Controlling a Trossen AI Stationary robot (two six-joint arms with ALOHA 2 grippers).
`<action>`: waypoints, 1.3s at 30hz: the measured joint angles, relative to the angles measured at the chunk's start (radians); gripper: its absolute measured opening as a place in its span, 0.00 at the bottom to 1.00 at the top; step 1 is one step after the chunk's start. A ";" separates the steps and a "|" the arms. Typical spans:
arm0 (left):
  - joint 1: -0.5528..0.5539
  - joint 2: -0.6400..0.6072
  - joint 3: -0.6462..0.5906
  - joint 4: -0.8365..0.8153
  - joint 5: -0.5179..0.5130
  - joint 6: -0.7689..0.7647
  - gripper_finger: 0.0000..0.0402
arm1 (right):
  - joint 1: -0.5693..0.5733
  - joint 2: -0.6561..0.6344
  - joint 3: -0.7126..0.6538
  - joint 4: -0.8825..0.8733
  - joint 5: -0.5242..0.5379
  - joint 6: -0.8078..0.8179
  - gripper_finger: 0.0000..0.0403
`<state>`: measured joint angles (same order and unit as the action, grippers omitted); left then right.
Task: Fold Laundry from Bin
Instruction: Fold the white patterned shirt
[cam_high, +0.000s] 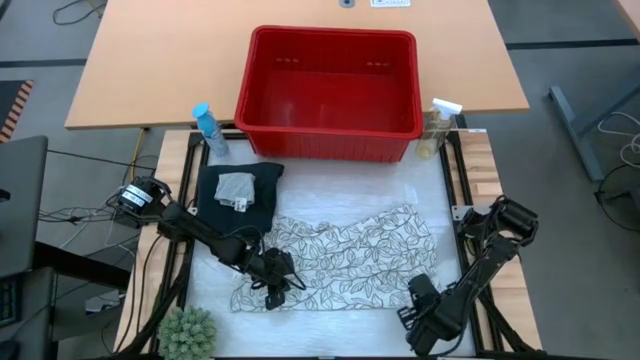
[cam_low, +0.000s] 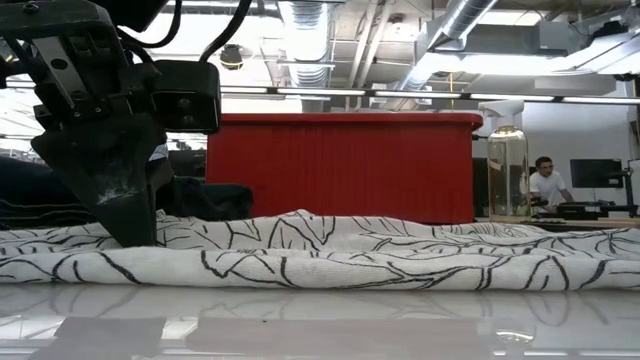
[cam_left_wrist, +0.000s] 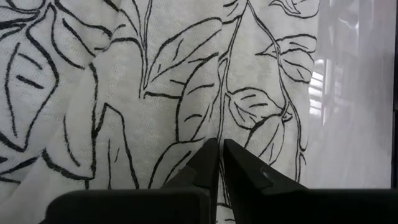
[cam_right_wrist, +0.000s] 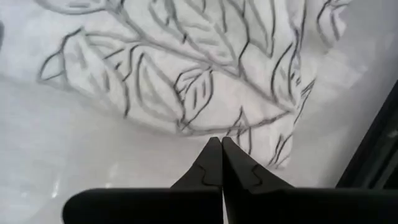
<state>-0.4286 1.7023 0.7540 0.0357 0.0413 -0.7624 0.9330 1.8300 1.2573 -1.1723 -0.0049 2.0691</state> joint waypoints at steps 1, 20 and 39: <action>0.000 0.000 0.000 0.000 0.000 0.000 0.04 | -0.008 0.005 -0.001 -0.005 0.011 -0.004 0.05; 0.000 0.000 0.000 0.005 0.002 0.001 0.04 | -0.181 0.014 -0.157 -0.249 -0.198 -0.184 0.04; 0.002 0.001 -0.001 0.061 -0.002 -0.043 0.04 | -0.266 -0.076 -0.255 -0.080 0.036 -0.239 0.05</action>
<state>-0.4263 1.7035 0.7526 0.0969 0.0391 -0.8051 0.6673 1.7544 1.0027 -1.2519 0.0314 1.8304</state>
